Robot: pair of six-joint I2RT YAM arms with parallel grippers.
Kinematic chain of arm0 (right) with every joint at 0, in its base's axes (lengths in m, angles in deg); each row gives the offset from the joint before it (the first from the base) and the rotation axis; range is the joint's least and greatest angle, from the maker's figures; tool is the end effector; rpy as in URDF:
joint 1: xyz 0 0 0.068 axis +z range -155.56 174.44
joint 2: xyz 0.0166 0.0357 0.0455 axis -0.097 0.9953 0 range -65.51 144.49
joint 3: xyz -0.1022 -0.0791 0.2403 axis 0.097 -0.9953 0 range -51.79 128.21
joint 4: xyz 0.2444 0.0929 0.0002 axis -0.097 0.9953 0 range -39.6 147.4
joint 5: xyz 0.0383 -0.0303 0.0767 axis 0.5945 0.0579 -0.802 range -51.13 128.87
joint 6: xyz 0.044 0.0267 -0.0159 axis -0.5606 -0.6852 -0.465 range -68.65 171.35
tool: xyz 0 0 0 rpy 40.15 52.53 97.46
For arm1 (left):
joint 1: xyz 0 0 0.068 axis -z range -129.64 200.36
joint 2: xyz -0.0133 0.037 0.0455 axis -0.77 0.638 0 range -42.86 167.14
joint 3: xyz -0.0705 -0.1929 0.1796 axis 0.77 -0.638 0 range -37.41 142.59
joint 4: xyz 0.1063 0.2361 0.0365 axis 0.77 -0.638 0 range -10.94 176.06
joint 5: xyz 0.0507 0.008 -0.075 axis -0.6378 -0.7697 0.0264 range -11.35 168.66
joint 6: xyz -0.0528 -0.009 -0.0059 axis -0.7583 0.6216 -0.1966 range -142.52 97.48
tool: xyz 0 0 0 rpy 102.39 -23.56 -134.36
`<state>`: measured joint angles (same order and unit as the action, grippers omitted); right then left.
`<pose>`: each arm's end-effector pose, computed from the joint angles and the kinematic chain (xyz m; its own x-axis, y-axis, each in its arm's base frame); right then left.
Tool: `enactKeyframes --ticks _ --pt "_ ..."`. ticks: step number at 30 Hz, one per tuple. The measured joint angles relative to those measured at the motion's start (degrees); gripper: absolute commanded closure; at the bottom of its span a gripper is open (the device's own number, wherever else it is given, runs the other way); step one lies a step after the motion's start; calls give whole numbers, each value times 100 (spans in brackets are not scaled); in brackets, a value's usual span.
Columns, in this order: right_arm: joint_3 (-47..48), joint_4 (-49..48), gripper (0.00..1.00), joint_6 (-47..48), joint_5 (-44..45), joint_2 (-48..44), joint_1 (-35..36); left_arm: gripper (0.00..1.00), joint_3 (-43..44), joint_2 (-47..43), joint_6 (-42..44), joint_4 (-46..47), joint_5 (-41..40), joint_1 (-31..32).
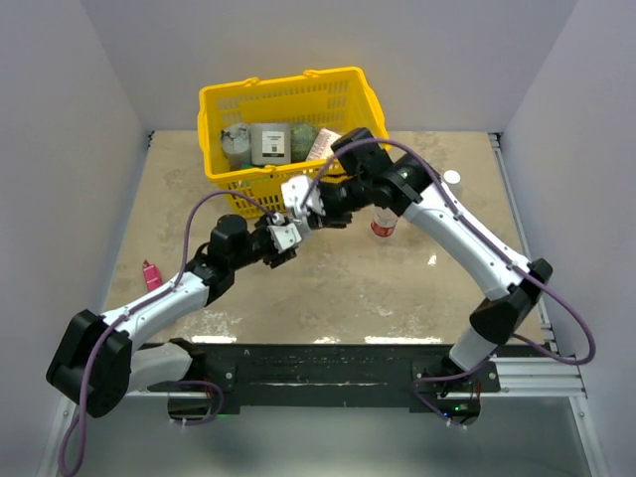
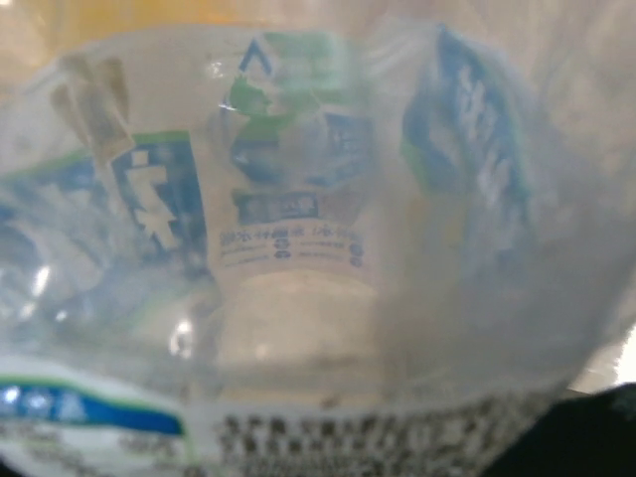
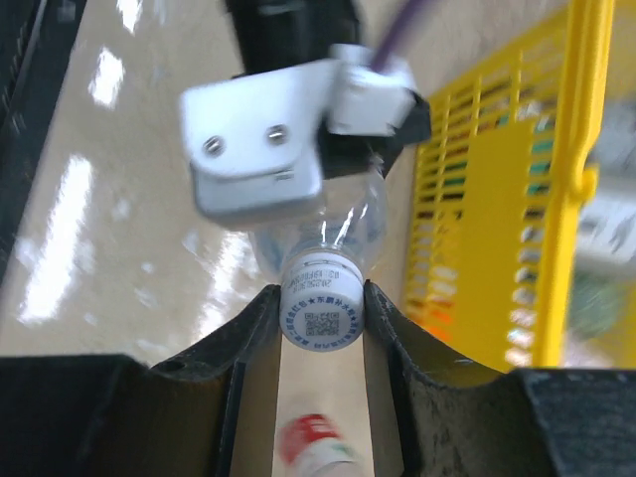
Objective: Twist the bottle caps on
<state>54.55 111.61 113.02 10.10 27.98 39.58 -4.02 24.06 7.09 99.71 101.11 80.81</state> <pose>0.2217 0.2471 0.4114 0.4953 -0.5961 -0.6319 -0.8659 -0.2806 -0.4141 0.2124 -0.1407 0.2348 0.1295 0.4535 -0.8818 0.8213 0.4492 0.3516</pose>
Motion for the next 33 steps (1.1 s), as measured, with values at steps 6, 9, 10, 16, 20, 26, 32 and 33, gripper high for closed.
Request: enactKeyframes --ticks 6,9,10,16,20,26,32,33 --pt "376 -927 100 -4269 -551 986 -787 100 -149 170 90 516 -2640 254" --pt "273 -1045 100 -5377 -752 1224 -994 100 -177 518 529 793 -3436 398" --pt "269 -1080 92 -5593 -789 1290 -1019 100 -197 588 636 890 -3598 413" --pt "573 -1097 19 -6109 -815 1589 -1049 100 -308 706 986 1307 -4234 417" --pt "2107 -291 14 -5342 -831 2063 -1189 100 -310 446 765 1307 -4127 304" --pt "1075 -284 21 -2667 -844 376 -1198 100 -328 -376 352 476 -2098 -105" --pt "-776 -433 25 -157 -828 -1558 -284 100 -17 -258 251 -629 15 -269" --pt "-874 -433 26 186 -835 -1635 -157 100 48 -188 251 -737 192 -269"
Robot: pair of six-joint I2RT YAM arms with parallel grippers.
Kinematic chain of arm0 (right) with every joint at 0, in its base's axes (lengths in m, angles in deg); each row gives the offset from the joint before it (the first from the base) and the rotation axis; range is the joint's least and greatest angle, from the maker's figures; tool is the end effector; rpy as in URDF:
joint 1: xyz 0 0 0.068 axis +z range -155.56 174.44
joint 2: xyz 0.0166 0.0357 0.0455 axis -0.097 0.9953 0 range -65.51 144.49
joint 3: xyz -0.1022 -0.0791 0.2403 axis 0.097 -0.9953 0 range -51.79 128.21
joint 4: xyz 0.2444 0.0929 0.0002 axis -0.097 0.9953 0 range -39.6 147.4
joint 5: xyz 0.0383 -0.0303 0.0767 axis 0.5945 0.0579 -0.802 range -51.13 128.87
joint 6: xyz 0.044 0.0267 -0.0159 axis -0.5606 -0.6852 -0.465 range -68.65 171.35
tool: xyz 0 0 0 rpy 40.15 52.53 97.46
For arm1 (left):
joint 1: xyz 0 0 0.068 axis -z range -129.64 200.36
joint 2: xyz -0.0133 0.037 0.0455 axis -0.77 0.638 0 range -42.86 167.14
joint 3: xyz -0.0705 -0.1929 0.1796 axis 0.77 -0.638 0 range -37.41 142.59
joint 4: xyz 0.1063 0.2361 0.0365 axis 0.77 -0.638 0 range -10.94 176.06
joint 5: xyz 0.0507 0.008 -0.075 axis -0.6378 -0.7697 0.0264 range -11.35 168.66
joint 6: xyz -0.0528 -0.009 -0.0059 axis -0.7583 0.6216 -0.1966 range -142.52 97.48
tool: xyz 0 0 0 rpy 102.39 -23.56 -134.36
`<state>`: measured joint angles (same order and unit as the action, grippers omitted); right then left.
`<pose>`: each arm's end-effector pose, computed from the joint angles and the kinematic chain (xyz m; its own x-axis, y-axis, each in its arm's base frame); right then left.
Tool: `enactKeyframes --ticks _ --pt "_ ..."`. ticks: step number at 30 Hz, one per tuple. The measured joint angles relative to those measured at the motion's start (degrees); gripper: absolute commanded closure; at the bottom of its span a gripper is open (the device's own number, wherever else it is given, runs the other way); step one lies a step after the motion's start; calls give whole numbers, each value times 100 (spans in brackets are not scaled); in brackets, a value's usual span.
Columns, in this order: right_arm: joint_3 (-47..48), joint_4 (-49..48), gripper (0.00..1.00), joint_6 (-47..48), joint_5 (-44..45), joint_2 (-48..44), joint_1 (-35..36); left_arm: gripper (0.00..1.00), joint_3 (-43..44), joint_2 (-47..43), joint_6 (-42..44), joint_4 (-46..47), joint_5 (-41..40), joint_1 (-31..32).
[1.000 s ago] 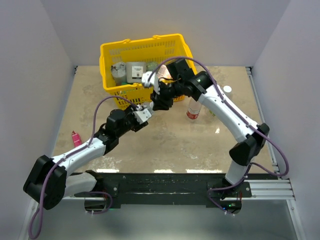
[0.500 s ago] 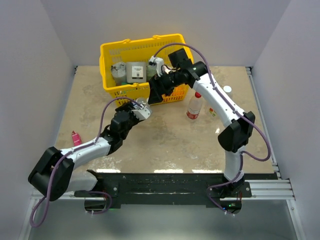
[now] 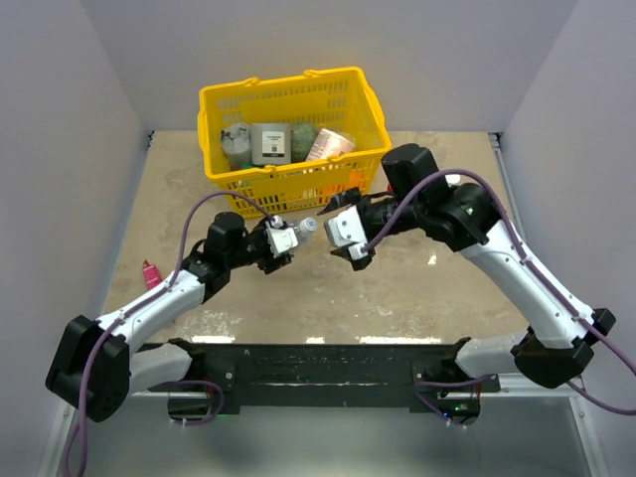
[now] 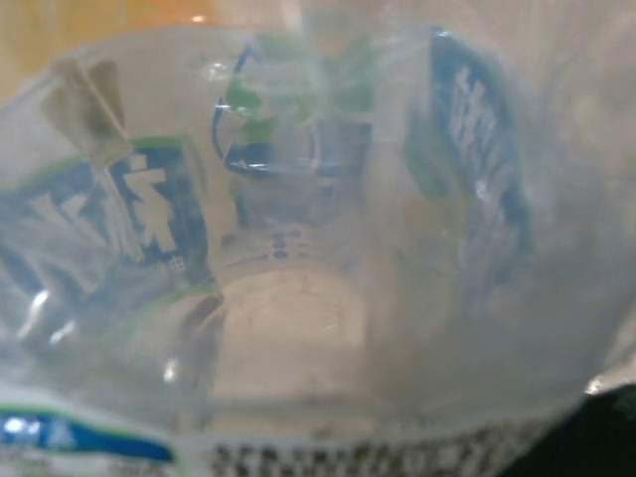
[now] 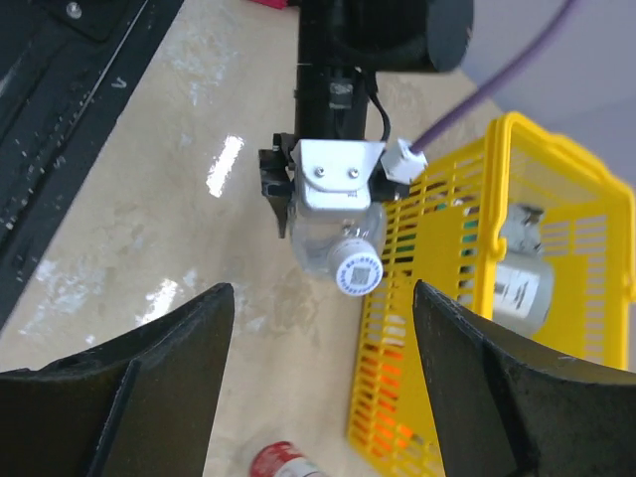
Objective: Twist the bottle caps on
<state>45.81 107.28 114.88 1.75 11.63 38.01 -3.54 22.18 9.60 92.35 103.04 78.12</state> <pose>0.1680 0.1894 0.4520 0.6152 -0.3999 -0.6794 -0.7869 -0.2582 -0.5605 0.2107 -0.1276 0.2327 0.0864 0.5017 -0.8607 0.8380 0.4306 0.3352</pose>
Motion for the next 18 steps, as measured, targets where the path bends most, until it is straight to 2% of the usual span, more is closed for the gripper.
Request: enactKeyframes --ticks 6,11,18 --pt "-151 46 34 1375 68 420 70 100 319 258 46 -361 699 0" --pt "-116 212 47 1867 142 813 109 100 452 273 249 -468 946 17" --pt "85 387 63 2100 160 879 118 100 496 278 564 -562 1019 50"
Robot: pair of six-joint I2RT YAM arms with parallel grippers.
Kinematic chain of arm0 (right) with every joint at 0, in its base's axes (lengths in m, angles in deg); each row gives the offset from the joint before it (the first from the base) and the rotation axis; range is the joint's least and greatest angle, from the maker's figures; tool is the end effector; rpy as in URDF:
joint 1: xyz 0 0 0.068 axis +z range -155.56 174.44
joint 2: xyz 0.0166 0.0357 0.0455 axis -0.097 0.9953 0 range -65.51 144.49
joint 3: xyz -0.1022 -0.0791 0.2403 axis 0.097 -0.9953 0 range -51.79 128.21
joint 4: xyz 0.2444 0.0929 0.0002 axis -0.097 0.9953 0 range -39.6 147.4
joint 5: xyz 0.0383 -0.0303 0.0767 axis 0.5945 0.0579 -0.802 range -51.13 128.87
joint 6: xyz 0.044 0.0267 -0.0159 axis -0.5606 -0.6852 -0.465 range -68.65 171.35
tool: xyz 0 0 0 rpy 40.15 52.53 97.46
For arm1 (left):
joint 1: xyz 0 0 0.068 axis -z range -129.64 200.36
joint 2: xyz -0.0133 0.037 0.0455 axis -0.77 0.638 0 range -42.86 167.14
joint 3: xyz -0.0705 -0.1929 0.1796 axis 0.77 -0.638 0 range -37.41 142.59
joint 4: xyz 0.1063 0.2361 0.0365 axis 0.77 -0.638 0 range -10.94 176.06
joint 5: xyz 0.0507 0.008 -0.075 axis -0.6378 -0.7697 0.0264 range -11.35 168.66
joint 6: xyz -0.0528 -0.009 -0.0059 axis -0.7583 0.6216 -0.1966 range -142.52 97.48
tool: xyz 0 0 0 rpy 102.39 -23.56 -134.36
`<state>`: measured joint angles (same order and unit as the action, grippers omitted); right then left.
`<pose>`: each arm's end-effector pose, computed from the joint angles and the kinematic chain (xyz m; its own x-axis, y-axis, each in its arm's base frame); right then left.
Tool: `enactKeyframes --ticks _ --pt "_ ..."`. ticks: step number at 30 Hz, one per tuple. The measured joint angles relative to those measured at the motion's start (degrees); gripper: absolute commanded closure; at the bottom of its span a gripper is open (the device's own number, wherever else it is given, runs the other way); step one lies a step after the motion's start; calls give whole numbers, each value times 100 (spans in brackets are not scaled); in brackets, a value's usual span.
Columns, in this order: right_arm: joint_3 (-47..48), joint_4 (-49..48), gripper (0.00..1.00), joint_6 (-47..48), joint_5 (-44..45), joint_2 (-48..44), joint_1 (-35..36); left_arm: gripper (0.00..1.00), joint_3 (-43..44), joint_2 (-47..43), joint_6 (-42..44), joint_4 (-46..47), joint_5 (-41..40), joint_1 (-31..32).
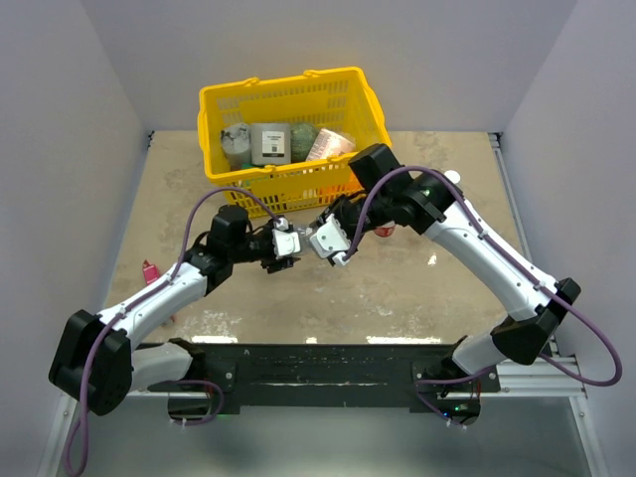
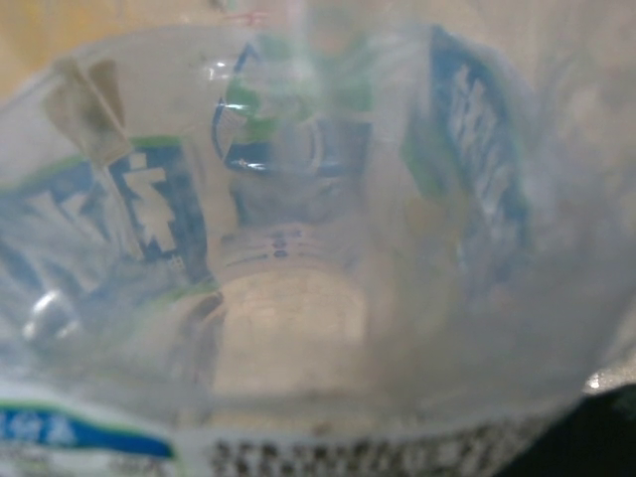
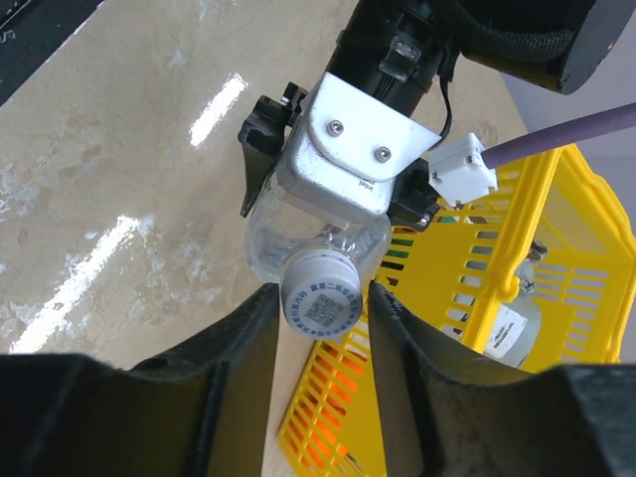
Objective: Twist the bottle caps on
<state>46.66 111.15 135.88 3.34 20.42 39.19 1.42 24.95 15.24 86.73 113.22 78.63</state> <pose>0.1957 0.2232 0.4118 0.7935 -0.3540 -0.4950 -0.6081 -0.4937 -0.6217 0.2147 -0.1385 0.2428 0.1779 0.4769 -0.8608 0.9120 0.2487 0.3263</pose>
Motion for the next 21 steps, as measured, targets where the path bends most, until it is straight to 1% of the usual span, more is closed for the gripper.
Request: enactKeyframes --ticks 2,6,8,13,14,16,17,19,21 --pt "28 52 65 17 -2 0 0 100 7 0 48 -2 0 0" --pt "33 98 60 57 0 0 15 100 7 0 94 -2 -2 0" --pt "33 98 62 66 0 2 22 100 7 0 94 2 -9 0" --pt "33 98 62 94 17 7 39 100 39 28 184 0 -37 9" --pt "33 101 75 109 33 7 48 100 52 42 197 0 -39 11" --pt "31 105 94 160 74 7 59 100 79 68 243 -9 -55 11" --pt "31 109 100 166 114 7 66 100 83 76 247 -24 -63 11" --pt "33 107 100 219 160 22 79 100 92 92 238 -76 -79 11" --pt "33 42 100 -66 232 63 90 100 90 92 179 -116 -144 11"
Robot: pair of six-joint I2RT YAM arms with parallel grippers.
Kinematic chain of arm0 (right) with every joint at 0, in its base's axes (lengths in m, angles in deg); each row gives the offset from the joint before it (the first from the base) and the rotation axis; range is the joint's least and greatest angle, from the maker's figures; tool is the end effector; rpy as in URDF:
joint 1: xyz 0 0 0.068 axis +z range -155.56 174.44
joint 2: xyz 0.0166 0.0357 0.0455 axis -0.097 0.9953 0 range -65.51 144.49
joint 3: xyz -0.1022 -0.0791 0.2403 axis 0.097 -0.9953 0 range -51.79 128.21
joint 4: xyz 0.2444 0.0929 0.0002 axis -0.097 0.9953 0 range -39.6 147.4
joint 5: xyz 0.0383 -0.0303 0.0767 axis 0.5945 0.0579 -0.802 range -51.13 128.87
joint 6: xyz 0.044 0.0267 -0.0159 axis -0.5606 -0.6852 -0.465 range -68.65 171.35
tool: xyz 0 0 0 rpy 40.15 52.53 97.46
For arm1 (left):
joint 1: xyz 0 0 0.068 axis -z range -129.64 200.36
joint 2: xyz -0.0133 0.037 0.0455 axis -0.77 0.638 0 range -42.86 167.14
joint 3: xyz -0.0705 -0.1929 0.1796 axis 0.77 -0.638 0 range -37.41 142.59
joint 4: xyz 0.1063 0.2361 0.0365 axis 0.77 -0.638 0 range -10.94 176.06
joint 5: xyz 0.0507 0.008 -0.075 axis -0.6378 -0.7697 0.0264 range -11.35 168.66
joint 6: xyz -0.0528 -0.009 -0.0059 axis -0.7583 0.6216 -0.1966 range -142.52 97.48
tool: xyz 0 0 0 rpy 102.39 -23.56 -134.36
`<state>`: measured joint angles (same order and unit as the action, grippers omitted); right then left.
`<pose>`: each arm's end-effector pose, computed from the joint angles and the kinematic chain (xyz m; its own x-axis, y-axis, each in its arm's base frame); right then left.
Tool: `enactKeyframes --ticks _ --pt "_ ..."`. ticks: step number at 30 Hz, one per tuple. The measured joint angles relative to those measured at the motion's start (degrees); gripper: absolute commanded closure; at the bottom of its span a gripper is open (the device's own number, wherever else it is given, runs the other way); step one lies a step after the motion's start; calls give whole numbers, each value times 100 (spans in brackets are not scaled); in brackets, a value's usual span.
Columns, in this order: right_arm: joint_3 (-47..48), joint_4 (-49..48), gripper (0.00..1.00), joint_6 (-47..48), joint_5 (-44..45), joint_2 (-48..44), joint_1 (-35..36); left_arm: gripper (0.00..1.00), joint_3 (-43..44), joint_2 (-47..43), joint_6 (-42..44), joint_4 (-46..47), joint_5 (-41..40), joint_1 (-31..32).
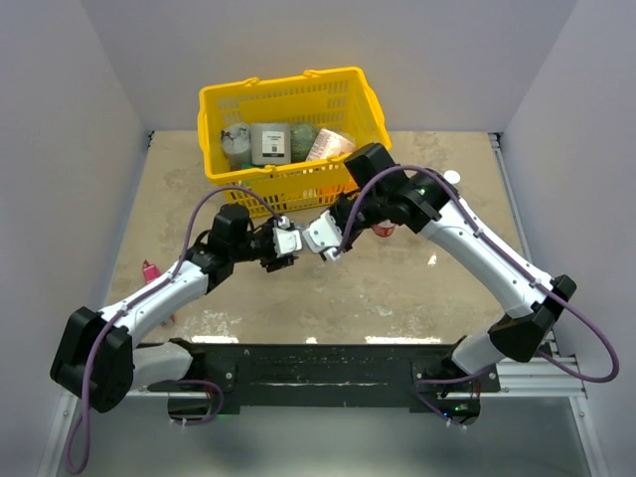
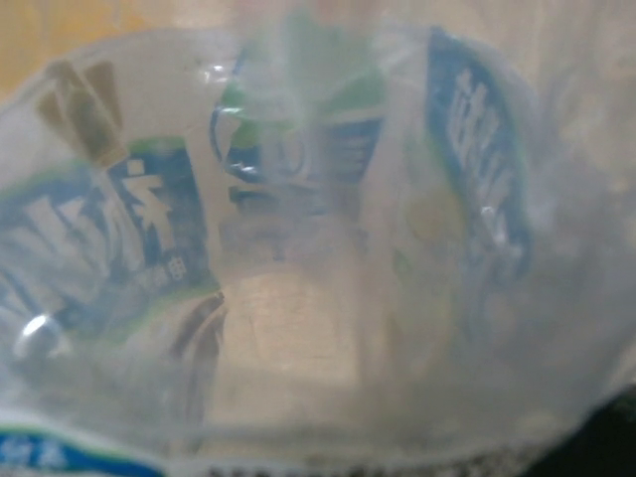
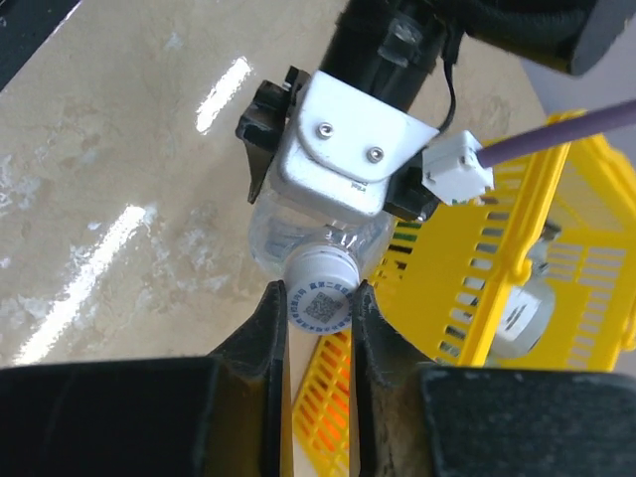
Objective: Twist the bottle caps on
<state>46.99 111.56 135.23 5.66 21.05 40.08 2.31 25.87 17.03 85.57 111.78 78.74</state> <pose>0.1952 0.2275 0.4093 0.7887 -0.3833 -0.4807 -0.6148 -0.5012 -0.6090 0.2177 -0.1398 0.2421 0.1858 0.5057 -0.8424 0.9055 0.2447 0.3466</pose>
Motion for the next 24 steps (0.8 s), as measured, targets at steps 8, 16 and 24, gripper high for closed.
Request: enactKeyframes --ticks 8,16,24 --pt "1462 -409 100 -4194 -17 1335 -570 100 -286 -138 -1060 863 -2048 74" --pt "1241 -1305 100 -7646 -933 1856 -1300 100 -289 28 -907 1113 -4148 433" --pt "1434 -1388 64 -8229 -782 1930 -1307 100 -393 72 -584 1613 -4581 444"
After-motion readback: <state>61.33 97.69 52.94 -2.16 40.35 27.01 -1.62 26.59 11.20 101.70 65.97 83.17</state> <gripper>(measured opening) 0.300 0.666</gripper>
